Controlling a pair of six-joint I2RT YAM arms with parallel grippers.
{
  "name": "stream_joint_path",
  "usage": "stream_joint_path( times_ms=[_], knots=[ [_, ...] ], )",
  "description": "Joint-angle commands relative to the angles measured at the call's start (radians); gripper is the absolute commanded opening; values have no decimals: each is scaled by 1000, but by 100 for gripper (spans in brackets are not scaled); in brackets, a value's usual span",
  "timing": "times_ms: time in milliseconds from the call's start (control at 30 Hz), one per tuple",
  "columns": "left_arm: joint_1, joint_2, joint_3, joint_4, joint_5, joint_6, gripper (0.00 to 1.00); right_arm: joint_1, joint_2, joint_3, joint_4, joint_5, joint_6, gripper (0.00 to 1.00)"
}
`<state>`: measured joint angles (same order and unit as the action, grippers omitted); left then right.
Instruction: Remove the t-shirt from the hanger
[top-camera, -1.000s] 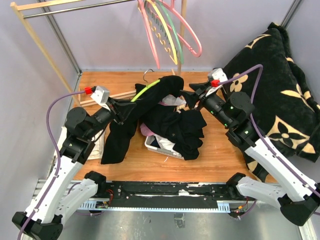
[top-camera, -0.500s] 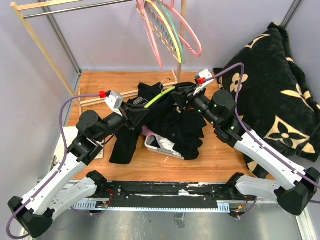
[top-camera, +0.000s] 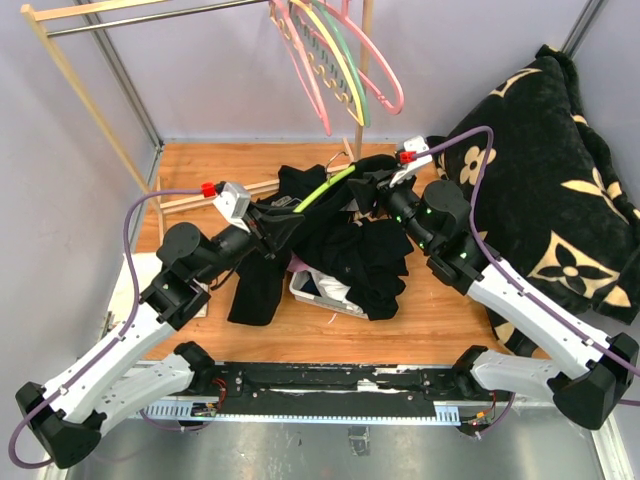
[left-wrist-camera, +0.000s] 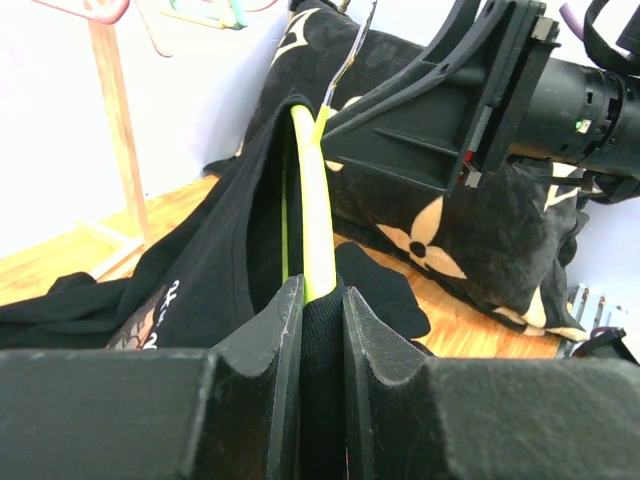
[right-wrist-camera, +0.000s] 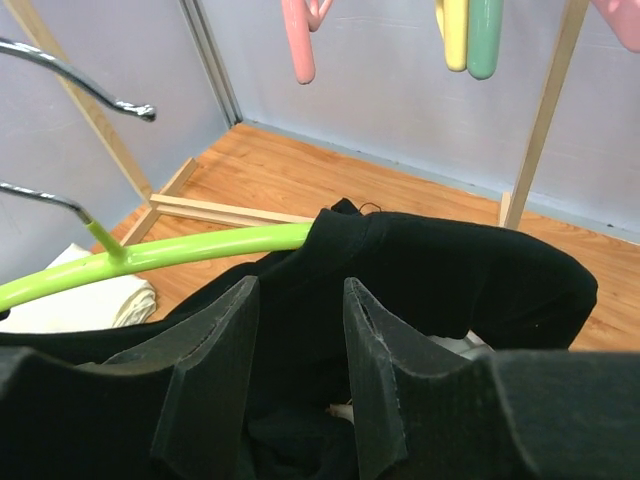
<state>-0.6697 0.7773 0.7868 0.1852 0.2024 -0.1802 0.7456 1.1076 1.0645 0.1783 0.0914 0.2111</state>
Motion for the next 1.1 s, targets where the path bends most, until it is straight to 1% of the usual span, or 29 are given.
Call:
stream_joint_path(
  times_ms=[0, 267, 367, 467, 867, 1067],
  knots=[
    [-27, -6, 15, 140, 22, 13, 1, 21, 10, 0, 22, 36, 34, 40],
    [-55, -2, 7, 159, 22, 23, 0, 21, 10, -7, 39, 62, 81, 36],
    [-68, -6, -7, 182, 0, 29, 0, 20, -1, -17, 40, 81, 111, 35],
    [-79, -10, -25, 208, -28, 37, 0, 21, -20, -42, 57, 100, 145, 36],
    [-106, 33, -47, 286, -107, 32, 1, 21, -56, -98, 125, 55, 219, 39],
    [-116, 49, -49, 309, -118, 19, 0, 21, -54, -101, 129, 42, 231, 40]
  ],
)
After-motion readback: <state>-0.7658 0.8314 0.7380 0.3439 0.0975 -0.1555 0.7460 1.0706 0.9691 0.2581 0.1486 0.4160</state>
